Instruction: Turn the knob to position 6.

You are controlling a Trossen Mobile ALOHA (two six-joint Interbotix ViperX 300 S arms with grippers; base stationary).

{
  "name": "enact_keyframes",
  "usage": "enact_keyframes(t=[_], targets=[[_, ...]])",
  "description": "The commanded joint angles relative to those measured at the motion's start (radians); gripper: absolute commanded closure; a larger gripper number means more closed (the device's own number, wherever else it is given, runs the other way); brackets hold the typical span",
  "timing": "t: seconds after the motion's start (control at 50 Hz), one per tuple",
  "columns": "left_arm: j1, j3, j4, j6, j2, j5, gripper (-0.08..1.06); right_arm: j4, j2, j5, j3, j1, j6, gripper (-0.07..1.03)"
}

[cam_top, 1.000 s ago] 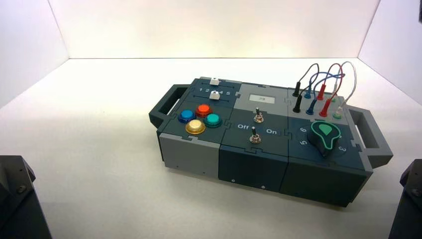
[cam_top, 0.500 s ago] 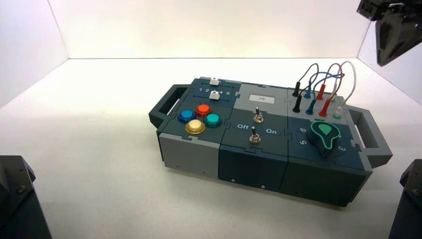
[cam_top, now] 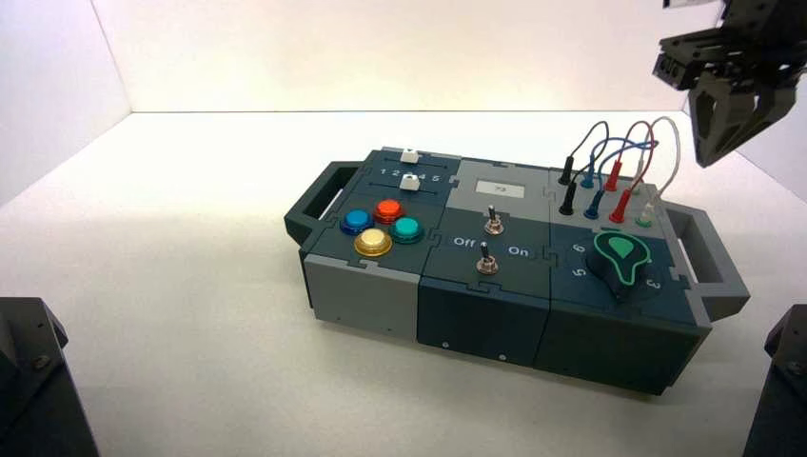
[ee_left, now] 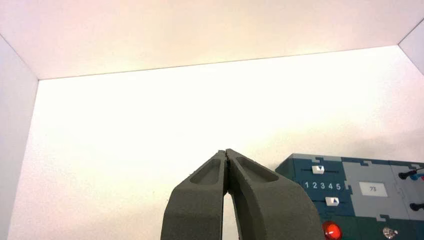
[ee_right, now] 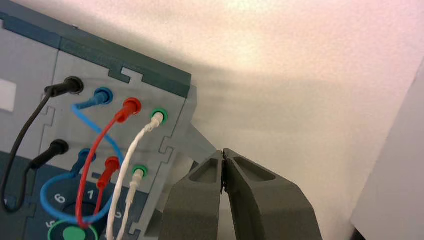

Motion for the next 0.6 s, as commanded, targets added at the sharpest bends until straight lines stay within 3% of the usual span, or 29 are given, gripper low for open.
enact_keyframes(t=[0.02,0.14,0.6], targets=[[-0.006,-0.035,0.0,0.009,0.003,-0.009,1.0,0.015,0.026,-0.005,-0.04,0.0,0.006,0.98],[-0.006,-0.043,0.0,0.017,0.005,-0.011,1.01,0.035,0.074,-0.005,-0.058,-0.002,0.008,0.98],[-0.006,-0.086,0.0,0.029,0.002,-0.009,1.01,0.035,0.212,0.012,-0.094,-0.002,0.015,0.98]])
